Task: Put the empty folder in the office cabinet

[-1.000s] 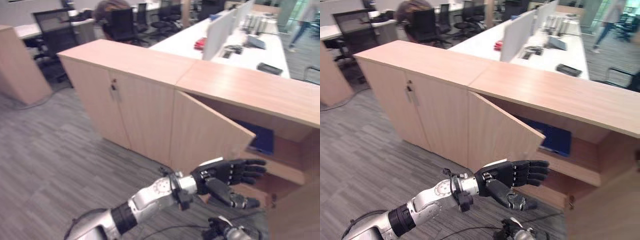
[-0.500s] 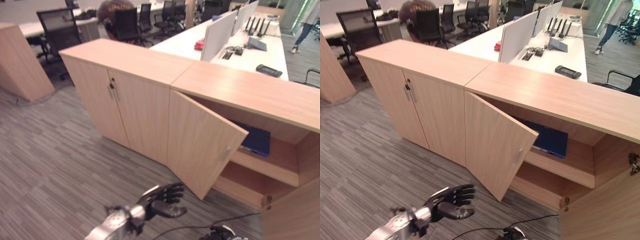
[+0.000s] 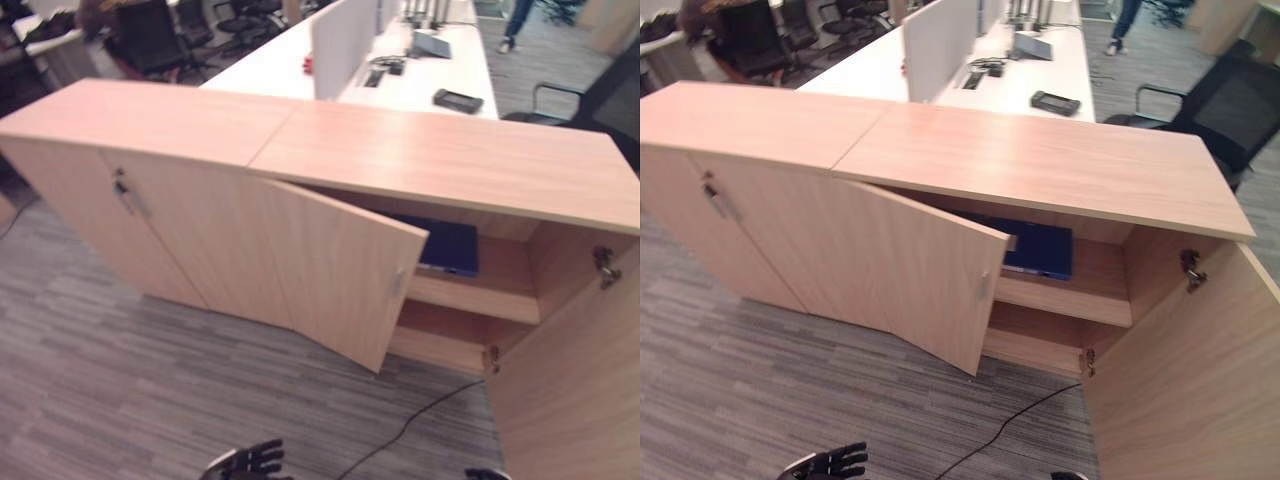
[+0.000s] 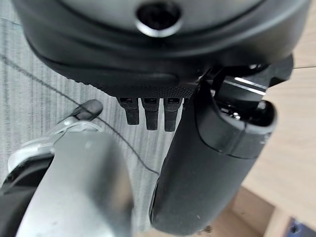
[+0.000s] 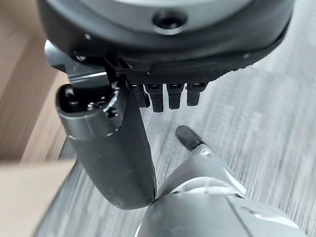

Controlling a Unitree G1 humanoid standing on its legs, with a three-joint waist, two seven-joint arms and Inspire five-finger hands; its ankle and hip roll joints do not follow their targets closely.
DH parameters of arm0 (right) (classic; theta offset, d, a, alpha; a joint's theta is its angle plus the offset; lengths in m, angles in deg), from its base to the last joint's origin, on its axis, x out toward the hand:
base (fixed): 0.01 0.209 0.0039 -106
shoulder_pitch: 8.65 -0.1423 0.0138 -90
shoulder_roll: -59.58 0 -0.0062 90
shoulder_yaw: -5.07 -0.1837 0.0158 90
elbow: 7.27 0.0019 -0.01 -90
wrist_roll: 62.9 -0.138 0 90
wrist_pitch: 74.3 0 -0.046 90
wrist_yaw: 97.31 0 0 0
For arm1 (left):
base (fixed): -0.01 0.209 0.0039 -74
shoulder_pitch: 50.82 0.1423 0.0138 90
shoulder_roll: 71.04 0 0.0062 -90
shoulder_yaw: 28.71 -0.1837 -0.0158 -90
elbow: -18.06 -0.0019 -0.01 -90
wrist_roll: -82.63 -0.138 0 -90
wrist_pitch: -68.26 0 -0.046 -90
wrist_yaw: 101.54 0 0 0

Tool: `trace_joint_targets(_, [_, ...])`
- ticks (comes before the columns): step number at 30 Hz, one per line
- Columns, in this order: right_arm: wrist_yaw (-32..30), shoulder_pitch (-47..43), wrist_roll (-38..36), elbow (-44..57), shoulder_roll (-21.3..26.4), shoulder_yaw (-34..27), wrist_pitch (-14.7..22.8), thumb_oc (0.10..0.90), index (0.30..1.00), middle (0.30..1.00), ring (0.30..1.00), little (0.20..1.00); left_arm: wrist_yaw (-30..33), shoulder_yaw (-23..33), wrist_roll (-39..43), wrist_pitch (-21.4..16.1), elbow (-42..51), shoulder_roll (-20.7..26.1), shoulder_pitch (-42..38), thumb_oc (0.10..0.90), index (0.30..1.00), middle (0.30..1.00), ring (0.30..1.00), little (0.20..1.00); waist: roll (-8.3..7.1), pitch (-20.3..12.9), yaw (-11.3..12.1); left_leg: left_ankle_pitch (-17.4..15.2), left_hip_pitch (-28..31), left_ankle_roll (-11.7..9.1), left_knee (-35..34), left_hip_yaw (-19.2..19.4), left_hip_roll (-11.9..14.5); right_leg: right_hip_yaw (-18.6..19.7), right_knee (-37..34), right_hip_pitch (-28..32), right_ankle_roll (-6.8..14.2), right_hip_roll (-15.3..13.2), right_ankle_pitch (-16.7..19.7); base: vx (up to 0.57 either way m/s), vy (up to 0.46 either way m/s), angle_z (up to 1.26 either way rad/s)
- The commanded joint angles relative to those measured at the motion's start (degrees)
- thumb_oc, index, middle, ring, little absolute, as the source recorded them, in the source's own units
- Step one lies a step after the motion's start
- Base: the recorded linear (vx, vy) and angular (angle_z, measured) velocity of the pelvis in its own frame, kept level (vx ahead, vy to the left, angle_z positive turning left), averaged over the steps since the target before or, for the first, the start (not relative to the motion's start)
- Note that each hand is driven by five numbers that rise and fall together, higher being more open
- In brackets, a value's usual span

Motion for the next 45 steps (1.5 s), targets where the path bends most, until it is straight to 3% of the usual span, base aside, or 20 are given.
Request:
trace_joint_targets(1, [-0.7, 1.0, -3.3, -3.6, 1.6, 0.6, -1.4, 0.8, 0.9, 0.9, 0.9, 0.9, 7.3, 8.2, -5.9, -2.0, -17.3, -7.0, -8.9, 0.8, 0.9, 0.9, 0.9, 0.9, -1.8, -1.4, -1.6, -5.5, -5.3, -0.9, 7.1, -5.7, 2.5, 3.8, 5.6, -5.4, 0.4, 0.9, -4.7, 0.04, -0.116, -0.35])
trace_joint_targets(2, [-0.7, 0.8, -3.3, -3.7, 1.7, 0.7, -1.4, 0.8, 0.9, 0.9, 0.9, 0.9, 7.3, 8.3, -6.0, -2.3, -17.8, -7.2, -9.3, 0.8, 0.9, 0.9, 0.9, 0.9, -1.72, -1.3, -1.6, -5.7, -5.5, -1.0, 7.6, -5.7, 2.6, 3.8, 5.7, -5.5, 0.3, 0.9, -4.8, 0.09, -0.226, -0.24])
trace_joint_targets(3, [-0.9, 0.6, -4.3, -4.1, 1.5, 0.8, -1.5, 0.8, 0.9, 0.9, 0.9, 0.9, 10.3, 13.6, -5.0, -2.1, -26.0, -9.7, -12.3, 0.8, 0.9, 0.9, 0.9, 0.9, -2.47, -0.8, -2.1, -7.9, -7.3, -1.3, 14.2, -5.6, 4.2, 5.1, 6.9, -5.5, -1.4, 1.3, -6.7, 0.08, -0.166, -0.2])
trace_joint_targets(4, [-1.0, 0.3, -4.9, -4.0, 1.6, 1.0, -1.6, 0.8, 0.9, 0.9, 0.9, 0.9, 11.2, 16.1, -3.5, -2.2, -28.0, -10.3, -12.9, 0.8, 0.9, 0.9, 0.9, 0.9, -2.82, -0.3, -2.0, -9.0, -8.1, -1.7, 17.8, -6.0, 4.8, 6.0, 7.4, -5.4, -2.2, 1.6, -7.4, 0.08, -0.163, -0.25])
trace_joint_targets(5, [-1.0, 0.3, -4.9, -4.0, 1.6, 1.0, -1.6, 0.8, 0.9, 0.9, 0.9, 0.9, 11.2, 16.1, -3.5, -2.2, -28.0, -10.3, -12.9, 0.8, 0.9, 0.9, 0.9, 0.9, -2.82, -0.3, -2.0, -9.0, -8.1, -1.7, 17.8, -6.0, 4.8, 6.0, 7.4, -5.4, -2.2, 1.6, -7.4, 0.1, -0.124, -0.59])
trace_joint_targets(6, [-1.1, 0.5, -5.2, -3.6, 1.5, 1.7, -1.4, 0.8, 0.9, 0.9, 0.9, 0.9, 12.5, 19.7, -1.0, -2.7, -29.9, -11.0, -13.4, 0.8, 0.9, 0.9, 0.9, 0.9, -3.06, 0.9, -1.0, -7.2, -9.8, -3.6, 24.7, -10.1, 4.5, 8.2, 7.5, -4.9, -3.5, 3.2, -8.7, 0.07, -0.079, -0.6])
trace_joint_targets(7, [-1.1, 0.4, -5.2, -3.6, 1.5, 1.7, -1.4, 0.8, 0.9, 0.9, 0.9, 0.9, 12.5, 19.7, -1.0, -2.7, -30.0, -11.0, -13.5, 0.8, 0.9, 0.9, 0.9, 0.9, -3.02, 0.9, -1.1, -7.3, -9.8, -3.7, 24.9, -10.2, 4.6, 8.2, 7.5, -4.9, -3.5, 3.3, -8.7, 0.14, -0.071, -0.84])
trace_joint_targets(8, [-1.1, 0.9, -5.4, -2.3, 1.0, 3.1, -0.9, 0.8, 0.9, 0.9, 0.9, 0.9, 13.2, 21.4, 0.4, -3.5, -31.1, -11.4, -13.3, 0.8, 0.9, 0.9, 0.9, 0.9, -3.12, 1.3, 0.5, -7.6, -11.0, -4.0, 23.4, -18.0, 0.0, 11.0, 7.0, -5.1, -3.9, 4.5, -8.8, 0.07, 0.004, -0.71])
trace_joint_targets(9, [-1.1, 1.0, -5.4, -2.3, 1.0, 3.1, -0.9, 0.8, 0.9, 0.9, 0.9, 0.9, 13.2, 21.4, 0.4, -3.5, -31.1, -11.4, -13.3, 0.8, 0.9, 0.9, 0.9, 0.9, -3.16, 1.3, 0.5, -7.5, -10.9, -4.0, 23.3, -18.0, -0.1, 11.0, 7.0, -5.1, -3.9, 4.5, -8.9, 0.1, 0.058, -1.08])
trace_joint_targets(10, [-1.1, 1.1, -5.2, -1.5, 0.4, 4.0, -0.4, 0.8, 0.9, 0.9, 0.9, 0.9, 13.6, 22.4, 0.7, -3.8, -32.2, -11.1, -13.1, 0.8, 0.9, 0.9, 0.9, 0.9, -3.97, 1.2, 1.5, -8.2, -12.3, -3.1, 18.7, -24.9, -3.5, 14.1, 6.6, -5.8, -4.2, 4.8, -8.0, 0.07, 0.071, -1.25])
trace_joint_targets(11, [-1.1, 1.3, -5.1, -1.3, 0.3, 4.2, -0.3, 0.8, 0.9, 0.9, 0.9, 0.9, 13.8, 22.8, 0.4, -4.0, -32.5, -10.8, -12.5, 0.8, 0.9, 0.9, 0.9, 0.9, -4.04, 1.1, 2.1, -7.2, -13.1, -3.4, 17.1, -28.5, -3.9, 16.0, 6.5, -5.9, -4.2, 5.6, -8.1, 0.07, 0.072, -1.31])
trace_joint_targets(12, [-1.1, 1.3, -5.1, -1.3, 0.3, 4.2, -0.3, 0.8, 0.9, 0.9, 0.9, 0.9, 13.8, 22.8, 0.4, -4.0, -32.5, -10.8, -12.5, 0.8, 0.9, 0.9, 0.9, 0.9, -4.12, 1.0, 2.0, -7.0, -13.2, -3.4, 17.0, -28.5, -4.0, 15.9, 6.4, -6.1, -4.1, 5.5, -8.1, 0.12, 0.053, -1.1])
trace_joint_targets(13, [-1.2, 1.4, -5.1, -1.1, 0.2, 4.7, 0.0, 0.8, 0.9, 0.9, 0.9, 0.9, 14.3, 23.4, 0.1, -4.2, -33.4, -10.1, -11.8, 0.8, 0.9, 0.9, 0.9, 0.9, -3.91, 0.8, 3.0, -4.7, -14.2, -3.9, 13.5, -35.5, -5.4, 19.8, 6.0, -5.8, -4.1, 7.6, -8.1, 0.08, 0.033, -0.83])
trace_joint_targets(14, [-1.2, 1.4, -5.1, -1.1, 0.2, 4.7, 0.0, 0.8, 0.9, 0.9, 0.9, 0.9, 14.3, 23.4, 0.1, -4.2, -33.4, -10.1, -11.8, 0.8, 0.9, 0.9, 0.9, 0.9, -3.97, 0.7, 2.9, -4.5, -14.3, -3.8, 13.3, -35.6, -5.5, 19.7, 6.0, -5.9, -4.1, 7.5, -8.1, 0.11, 0.057, -1.16])
trace_joint_targets(15, [-1.4, 1.1, -5.0, -0.9, 0.4, 5.0, 0.5, 0.8, 0.9, 0.9, 0.9, 0.9, 14.7, 23.9, -0.8, -3.9, -34.7, -9.2, -11.9, 0.8, 0.9, 0.9, 0.9, 0.9, -3.42, 0.5, 3.1, -3.1, -13.8, -3.6, 10.1, -38.9, -5.7, 22.1, 6.1, -5.9, -3.9, 9.4, -8.0, 0.06, 0.029, -1.53])
trace_joint_targets(21, [-1.6, 3.1, -6.6, -1.3, -0.3, 2.7, 0.4, 0.8, 0.9, 0.9, 0.9, 0.9, 14.2, 23.3, -7.1, -3.3, -37.7, -8.9, -10.0, 0.8, 0.9, 0.9, 0.9, 0.9, -3.19, -3.2, 1.8, -2.0, -8.0, -2.5, 3.4, -35.5, -4.4, 25.5, 1.9, -4.6, -2.6, 9.8, -6.2, 0.07, 0.104, -0.81])
trace_joint_targets(32, [-1.9, 6.4, -7.6, -2.9, -0.2, -0.4, 0.2, 0.8, 0.9, 0.9, 0.9, 0.9, 14.3, 23.7, -10.9, -3.2, -38.2, -8.1, -7.6, 0.8, 0.9, 0.9, 0.9, 0.9, -2.96, -4.6, 0.6, -1.3, -3.3, -0.6, -2.3, -30.8, -4.4, 28.8, -2.2, -3.5, -0.9, 9.1, -3.1, 0.0, 0.068, -0.29])
trace_joint_targets(38, [-5.1, 2.3, -11.2, 5.4, 6.2, -3.8, 2.3, 0.8, 0.9, 0.9, 0.9, 0.9, 15.2, 23.2, -11.0, -3.8, -37.0, -8.6, -7.5, 0.8, 0.9, 0.9, 0.9, 0.9, -2.85, -4.8, 0.5, -1.9, -2.1, -0.3, -2.9, -28.5, -4.5, 29.4, -4.3, -2.6, -0.1, 8.9, -1.8, 0.0, 0.017, -0.3])
trace_joint_targets(45, [-7.5, -0.9, -7.6, 18.5, 14.9, -5.2, 3.3, 0.8, 0.9, 0.9, 0.9, 0.9, 15.0, 23.5, -10.1, -4.1, -35.3, -9.1, -6.2, 0.8, 0.9, 0.9, 0.9, 0.9, -2.82, -4.7, 0.2, -2.4, -1.6, -0.3, -2.9, -26.3, -4.3, 29.0, -4.9, -2.5, 0.5, 8.6, -1.2, 0.0, 0.004, -0.19])
